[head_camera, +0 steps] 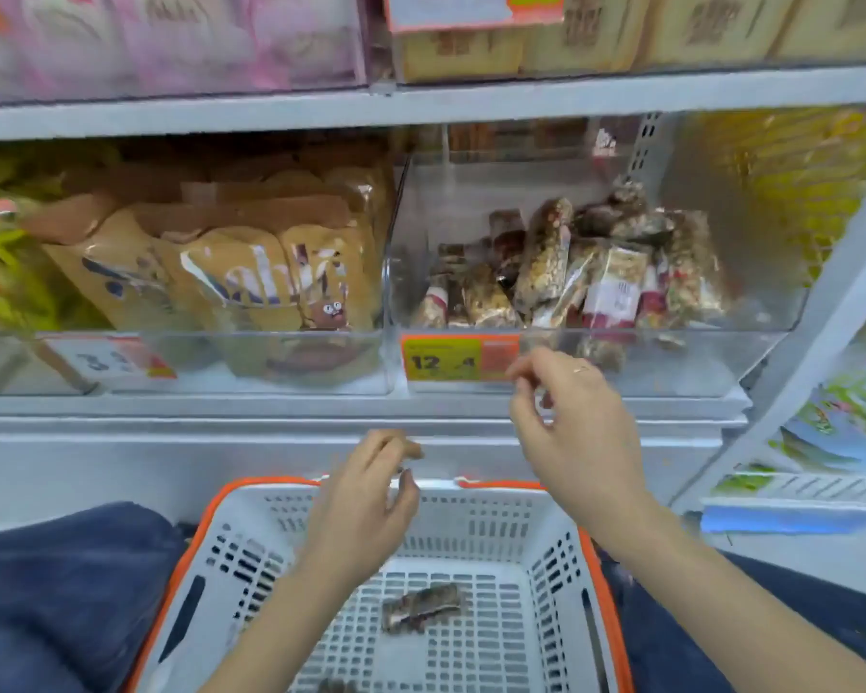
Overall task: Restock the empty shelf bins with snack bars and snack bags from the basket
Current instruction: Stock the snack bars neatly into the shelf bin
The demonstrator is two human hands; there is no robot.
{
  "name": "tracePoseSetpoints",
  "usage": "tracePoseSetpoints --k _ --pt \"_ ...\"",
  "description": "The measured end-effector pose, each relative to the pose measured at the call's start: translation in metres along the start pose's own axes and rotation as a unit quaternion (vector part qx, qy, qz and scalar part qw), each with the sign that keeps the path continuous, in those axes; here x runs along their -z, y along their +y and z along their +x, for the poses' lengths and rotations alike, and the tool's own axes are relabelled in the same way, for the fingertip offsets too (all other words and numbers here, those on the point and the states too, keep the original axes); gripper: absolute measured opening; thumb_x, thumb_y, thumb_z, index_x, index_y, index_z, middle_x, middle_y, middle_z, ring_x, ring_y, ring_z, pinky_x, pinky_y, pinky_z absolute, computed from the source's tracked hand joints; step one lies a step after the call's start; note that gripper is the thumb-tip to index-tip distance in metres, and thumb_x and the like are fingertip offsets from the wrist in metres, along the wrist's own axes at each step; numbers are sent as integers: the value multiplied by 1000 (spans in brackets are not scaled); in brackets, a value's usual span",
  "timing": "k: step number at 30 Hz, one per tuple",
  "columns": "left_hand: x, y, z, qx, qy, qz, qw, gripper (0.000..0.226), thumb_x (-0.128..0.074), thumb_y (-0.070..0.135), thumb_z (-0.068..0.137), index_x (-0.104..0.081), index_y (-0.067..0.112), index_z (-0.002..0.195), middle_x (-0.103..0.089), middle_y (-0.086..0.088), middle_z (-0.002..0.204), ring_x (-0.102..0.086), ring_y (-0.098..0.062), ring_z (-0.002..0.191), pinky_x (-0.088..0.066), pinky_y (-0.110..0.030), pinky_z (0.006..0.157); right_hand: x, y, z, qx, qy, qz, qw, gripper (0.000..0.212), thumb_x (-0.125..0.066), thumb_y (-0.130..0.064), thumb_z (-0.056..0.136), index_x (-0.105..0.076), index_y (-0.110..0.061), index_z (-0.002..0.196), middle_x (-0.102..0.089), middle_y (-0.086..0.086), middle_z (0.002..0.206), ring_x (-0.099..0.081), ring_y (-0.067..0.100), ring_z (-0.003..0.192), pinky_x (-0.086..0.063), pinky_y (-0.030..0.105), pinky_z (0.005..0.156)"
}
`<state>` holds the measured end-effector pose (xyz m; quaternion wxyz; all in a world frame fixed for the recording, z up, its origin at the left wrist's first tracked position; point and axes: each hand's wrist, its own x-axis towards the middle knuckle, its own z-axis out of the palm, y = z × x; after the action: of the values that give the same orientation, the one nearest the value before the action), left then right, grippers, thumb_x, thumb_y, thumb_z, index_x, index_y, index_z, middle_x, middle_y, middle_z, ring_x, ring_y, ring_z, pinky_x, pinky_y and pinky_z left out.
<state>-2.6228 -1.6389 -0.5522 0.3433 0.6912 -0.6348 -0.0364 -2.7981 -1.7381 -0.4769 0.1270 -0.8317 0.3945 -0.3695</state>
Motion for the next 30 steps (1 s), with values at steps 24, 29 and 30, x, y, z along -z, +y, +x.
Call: tracePoseSetpoints --k 24,29,30 --pt "-114 -163 -240 368 -511 92 772 91 -70 31 75 -16 36 148 -2 -11 152 -42 -35 122 -46 -39 93 -270 97 -218 -77 -594 -187 779 80 -61 -15 88 -10 -26 149 -26 3 150 -34 28 132 -37 43 102" --pt "-115 -172 -245 459 -484 2 745 98 -84 52 57 -30 28 135 -27 -10 133 -48 -26 107 -49 -33 86 -269 87 -232 -92 -653 -211 721 66 -62 -45 86 -30 -17 137 -48 6 129 -50 26 116 -45 42 94" --pt "-115 -171 -246 475 -485 -16 734 104 -84 54 56 -26 27 138 -29 -9 137 -47 -26 111 -48 -33 87 -267 85 -234 -106 -666 -204 710 67 -63 -46 84 -31 -17 135 -52 6 122 -55 25 108 -49 39 86"
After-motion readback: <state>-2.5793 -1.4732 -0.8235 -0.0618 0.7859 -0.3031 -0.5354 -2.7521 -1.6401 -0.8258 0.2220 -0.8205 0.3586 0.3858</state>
